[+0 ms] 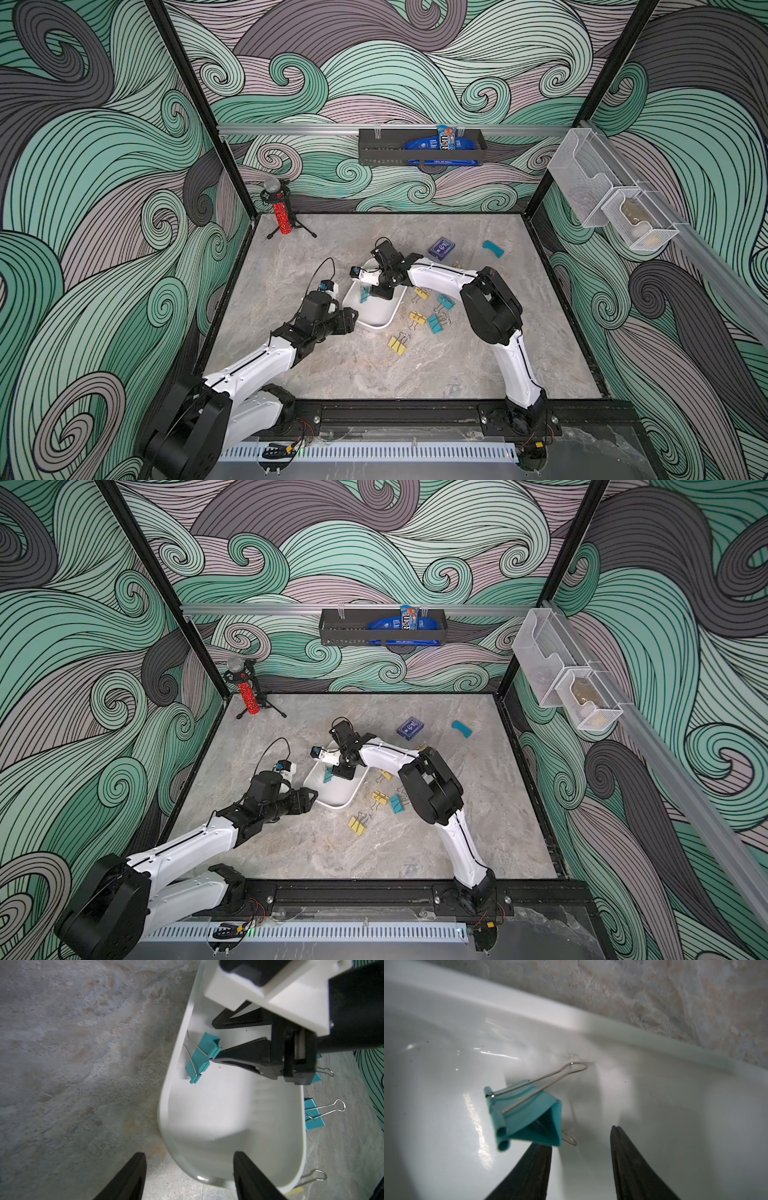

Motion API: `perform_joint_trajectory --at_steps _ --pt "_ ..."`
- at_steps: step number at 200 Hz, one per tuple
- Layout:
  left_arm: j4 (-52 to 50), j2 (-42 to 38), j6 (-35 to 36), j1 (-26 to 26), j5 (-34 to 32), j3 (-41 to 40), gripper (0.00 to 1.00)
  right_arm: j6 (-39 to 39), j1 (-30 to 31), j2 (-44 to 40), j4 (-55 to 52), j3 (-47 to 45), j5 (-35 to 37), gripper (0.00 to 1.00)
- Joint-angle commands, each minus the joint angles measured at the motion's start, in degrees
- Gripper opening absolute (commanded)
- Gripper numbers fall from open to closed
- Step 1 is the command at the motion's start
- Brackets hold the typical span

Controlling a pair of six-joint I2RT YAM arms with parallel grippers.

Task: Take out the binder clips from the storage box
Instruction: Pick up the binder clip from the storage box.

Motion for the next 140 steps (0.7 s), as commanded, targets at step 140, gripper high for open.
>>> perform_joint_trajectory --at_steps 140 --pt "-0.2 0.1 0.4 -0.3 -0.2 0.0 0.7 0.3 -0.8 -3.4 -2.1 -1.6 -10.7 0.06"
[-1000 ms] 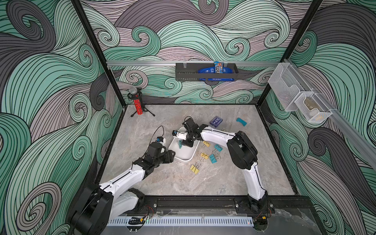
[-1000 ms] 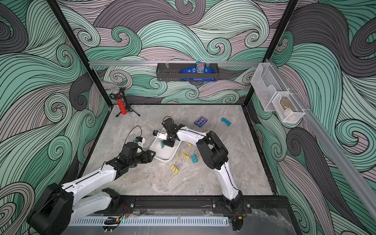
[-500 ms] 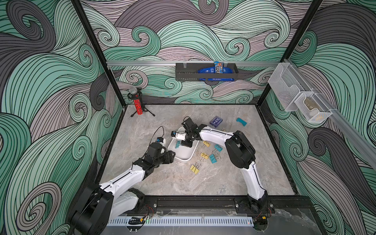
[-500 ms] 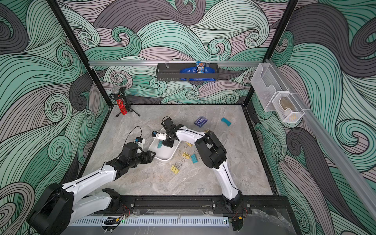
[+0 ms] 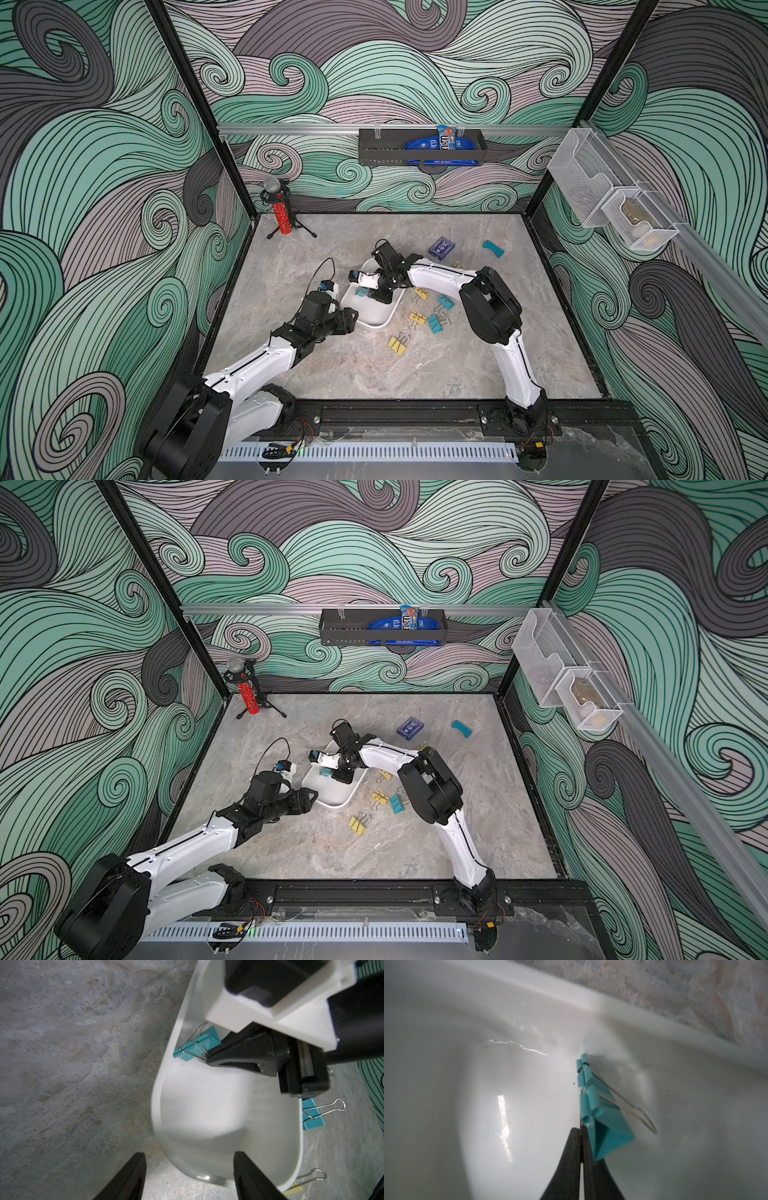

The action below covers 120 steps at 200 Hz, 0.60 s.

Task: Take out the binder clips from the storage box
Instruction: Pick up the binder clip from the storage box.

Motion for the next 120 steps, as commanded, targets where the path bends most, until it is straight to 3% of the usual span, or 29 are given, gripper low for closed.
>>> perform_joint_trajectory --at_steps 1,53,120 --pt "-0.2 0.1 0.4 -0.2 -0.4 0.1 0.7 0.5 -0.5 -3.4 -0.7 -0.9 -2.3 0.06" --pt "-0.3 -0.3 0.2 -0.3 -0.8 -0.1 0.7 3.0 -1.1 -5.6 -0.7 -1.6 -4.3 0.04" --pt "-0.7 0.0 0.7 -0.2 -1.8 0.1 0.7 12.9 -5.2 -12.5 -0.7 -2.5 -8.4 0.03"
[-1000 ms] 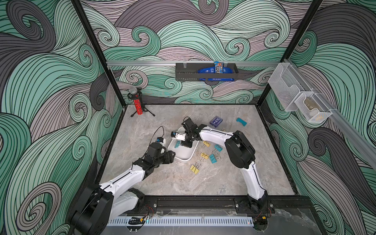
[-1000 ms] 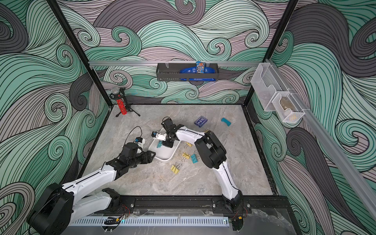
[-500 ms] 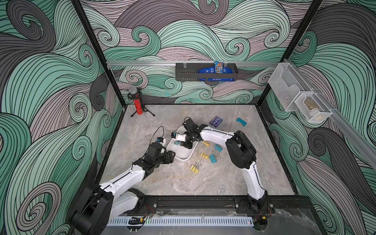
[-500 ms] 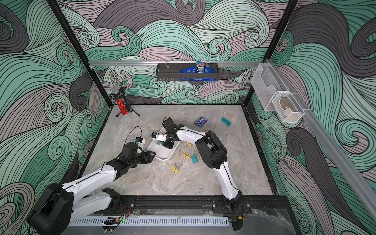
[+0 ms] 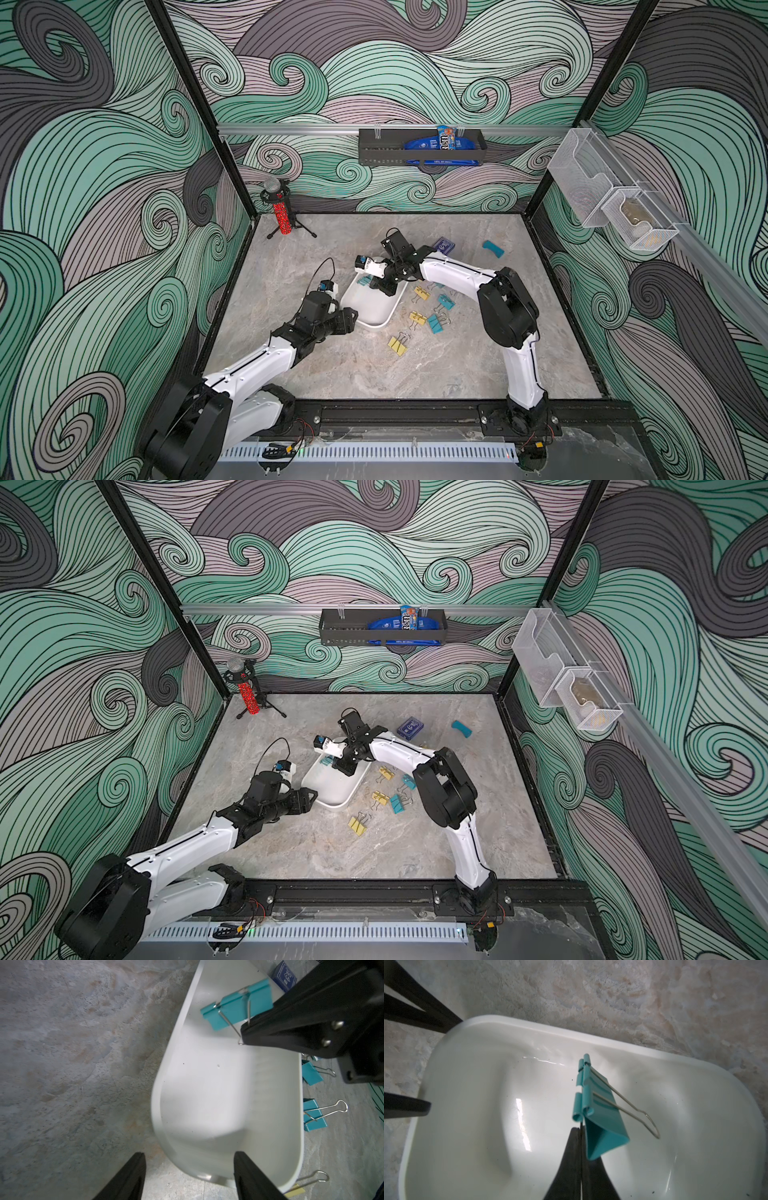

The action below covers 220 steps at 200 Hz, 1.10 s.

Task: Take out the binder clips from the storage box
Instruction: Pick up the binder clip from the storage box, then place the binder clip at the center of the board.

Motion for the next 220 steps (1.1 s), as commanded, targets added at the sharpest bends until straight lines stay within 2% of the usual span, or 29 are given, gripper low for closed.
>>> perform_joint_trajectory --at_steps 1,27,64,101,158,220 --pt "-0.6 0.1 0.7 -0.2 -1.1 0.1 0.7 5.4 -2.1 -5.7 -0.4 -1.3 -3.0 0.03" --pt "-0.8 -0.2 0.8 -0.2 -0.9 0.2 0.7 11.0 -5.0 -10.9 -0.3 -3.0 -4.7 0.02" --pt "-1.1 -0.8 1.3 -0.3 -0.9 0.7 0.7 22.1 -11.7 -16.9 -0.1 -4.7 -12.2 0.0" --pt "-0.9 -0.3 1.6 -0.1 -0.6 1.1 0.7 33.0 -16.7 -23.2 3.4 -11.9 -17.9 0.0" --pt "-0.6 1.2 1.9 -0.1 0.8 1.6 0.7 57.3 -26.7 -35.5 23.2 -31.8 -29.1 0.0" --pt "-0.8 1.0 1.8 -0.2 0.9 1.3 0.7 73.3 -35.2 -41.5 36.9 -44.6 -35.0 0.0"
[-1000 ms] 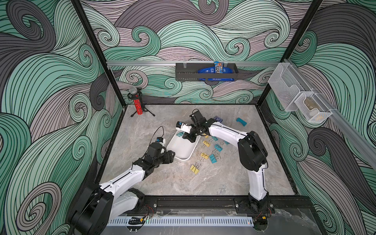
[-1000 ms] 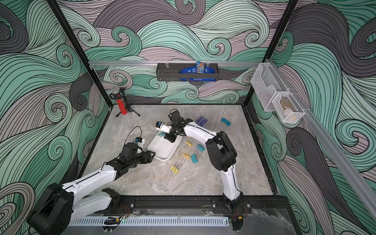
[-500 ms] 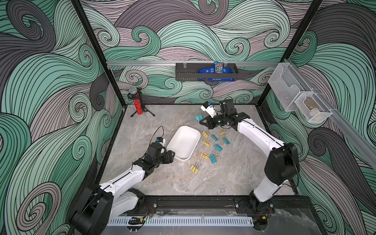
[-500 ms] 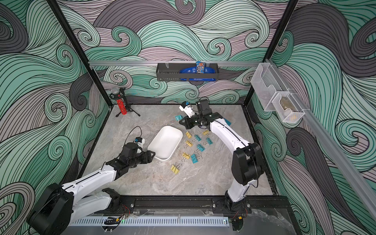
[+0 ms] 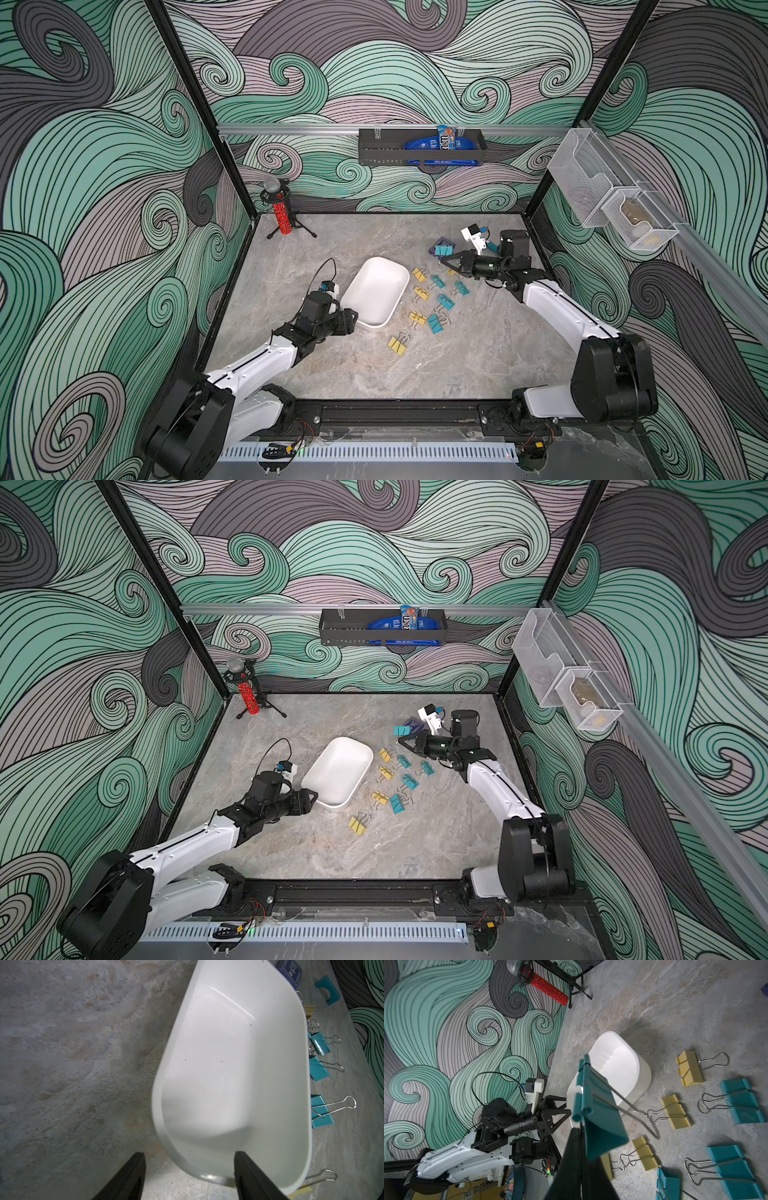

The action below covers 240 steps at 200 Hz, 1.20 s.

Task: Take out the binder clips from the storage box
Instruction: Place the binder clip at the center of the board.

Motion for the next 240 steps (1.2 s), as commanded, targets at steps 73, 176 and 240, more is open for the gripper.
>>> perform_joint_trajectory --at_steps 73,176,240 --pt "-0.4 0.1 0.8 -0.2 0.3 1.0 0.7 31.2 -12.8 -2.0 34.6 -21.4 -9.7 0.0" --pt "-1.4 -1.2 1.5 -0.2 -1.5 1.0 0.7 28.4 -15.3 -3.8 29.1 -30.8 -7.8 0.0" --pt "-1.9 -0.7 1.8 -0.2 -2.1 1.6 0.7 27.7 -15.7 -1.8 28.0 -33.3 -6.1 0.0"
